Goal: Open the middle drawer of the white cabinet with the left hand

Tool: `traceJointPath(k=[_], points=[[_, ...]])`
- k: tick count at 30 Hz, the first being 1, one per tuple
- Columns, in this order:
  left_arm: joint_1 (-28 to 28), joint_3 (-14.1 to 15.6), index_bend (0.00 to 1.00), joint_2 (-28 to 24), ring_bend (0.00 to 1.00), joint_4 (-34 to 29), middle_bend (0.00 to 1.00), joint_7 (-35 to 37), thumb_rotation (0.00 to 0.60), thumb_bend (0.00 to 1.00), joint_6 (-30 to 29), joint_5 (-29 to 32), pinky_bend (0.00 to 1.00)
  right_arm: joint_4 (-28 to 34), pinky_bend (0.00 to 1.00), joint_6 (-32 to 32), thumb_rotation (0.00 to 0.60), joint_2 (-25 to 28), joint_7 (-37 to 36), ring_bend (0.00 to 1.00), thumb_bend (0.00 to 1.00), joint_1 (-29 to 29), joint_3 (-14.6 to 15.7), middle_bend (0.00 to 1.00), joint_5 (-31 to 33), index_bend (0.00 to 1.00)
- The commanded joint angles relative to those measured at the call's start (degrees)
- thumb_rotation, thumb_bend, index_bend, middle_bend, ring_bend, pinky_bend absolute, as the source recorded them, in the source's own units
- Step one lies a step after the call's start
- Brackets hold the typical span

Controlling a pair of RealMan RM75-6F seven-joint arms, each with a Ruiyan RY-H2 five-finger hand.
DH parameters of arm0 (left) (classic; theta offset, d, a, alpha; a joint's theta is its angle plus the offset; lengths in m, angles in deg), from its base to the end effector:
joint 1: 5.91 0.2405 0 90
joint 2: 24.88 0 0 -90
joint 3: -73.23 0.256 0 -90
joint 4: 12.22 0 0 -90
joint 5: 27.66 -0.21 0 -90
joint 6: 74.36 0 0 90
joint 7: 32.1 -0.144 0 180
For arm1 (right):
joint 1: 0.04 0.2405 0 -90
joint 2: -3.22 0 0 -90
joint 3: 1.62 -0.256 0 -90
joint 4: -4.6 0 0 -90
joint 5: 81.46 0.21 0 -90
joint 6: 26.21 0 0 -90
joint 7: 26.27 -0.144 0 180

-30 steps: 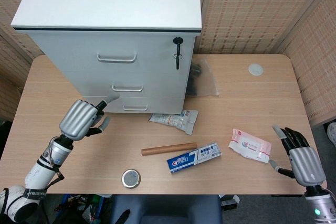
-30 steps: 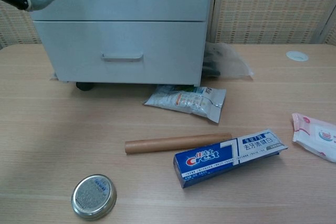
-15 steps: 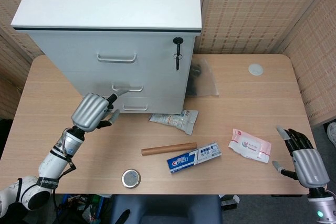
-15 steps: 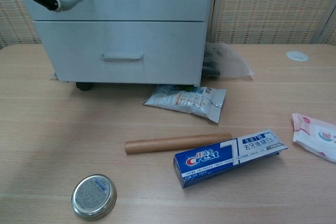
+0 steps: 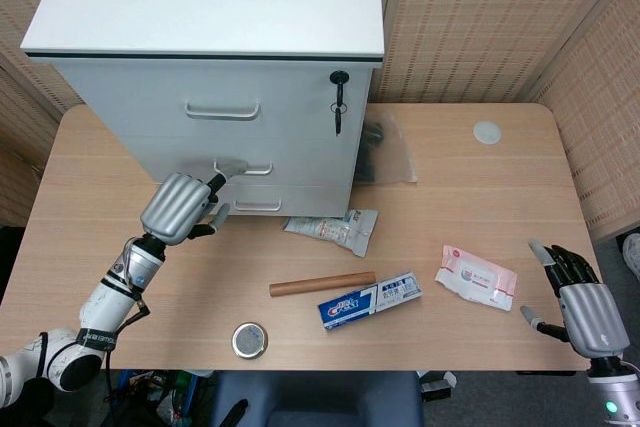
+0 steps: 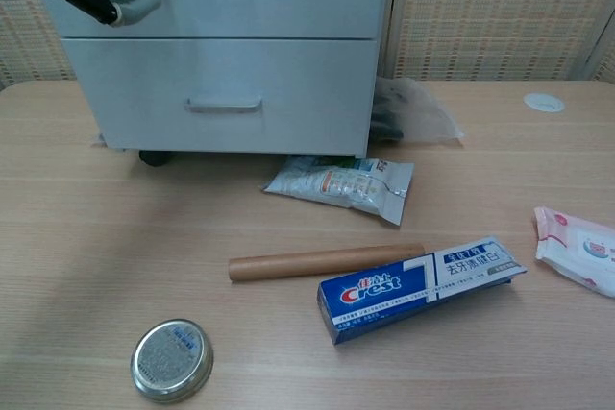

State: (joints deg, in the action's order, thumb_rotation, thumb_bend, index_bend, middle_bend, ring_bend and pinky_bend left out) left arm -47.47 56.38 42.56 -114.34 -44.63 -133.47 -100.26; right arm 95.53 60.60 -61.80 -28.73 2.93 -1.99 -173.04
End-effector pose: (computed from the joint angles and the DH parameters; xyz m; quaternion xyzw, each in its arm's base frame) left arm -0.0995 0.3496 0.1091 -0.7219 -0.2956 -0.4742 0.4082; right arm -0.3089 -0.1614 0.1488 0.6125 -0.3910 0.4020 0.5570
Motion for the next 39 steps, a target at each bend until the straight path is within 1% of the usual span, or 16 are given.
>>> traceJointPath(k=[1, 15, 29, 39], points=[[-0.22, 0.15, 0.17, -0.08, 0.97, -0.04, 0.92, 0.05, 0.600, 0.50, 0.08, 0.27, 1.00, -0.02, 0.12, -0.06, 0.600, -0.02, 0.01, 0.09, 0.19, 0.02, -0.02, 0.15, 0.04, 0.00], [-0.20, 1.78, 0.18, -1.33, 0.97, -1.69, 0.92, -0.03, 0.600, 0.50, -0.69, -0.53, 1.00, 0.16, 0.12, -0.30, 0.600, 0.02, 0.34, 0.09, 0.19, 0.05, -0.09, 0.15, 0.24, 0.00], [3.13, 5.54, 0.18, -3.87, 0.97, -5.78, 0.92, -0.86, 0.600, 0.50, -4.81, -5.84, 1.00, 0.41, 0.12, -0.62, 0.600, -0.02, 0.62, 0.09, 0.19, 0.28, -0.19, 0.15, 0.21, 0.00], [4.81, 6.91, 0.18, -5.57, 0.96, -7.75, 0.92, -0.93, 0.600, 0.50, -6.69, -8.78, 1.00, 0.99, 0.12, -0.82, 0.600, 0.17, 1.20, 0.09, 0.19, 0.47, -0.24, 0.15, 0.14, 0.00]])
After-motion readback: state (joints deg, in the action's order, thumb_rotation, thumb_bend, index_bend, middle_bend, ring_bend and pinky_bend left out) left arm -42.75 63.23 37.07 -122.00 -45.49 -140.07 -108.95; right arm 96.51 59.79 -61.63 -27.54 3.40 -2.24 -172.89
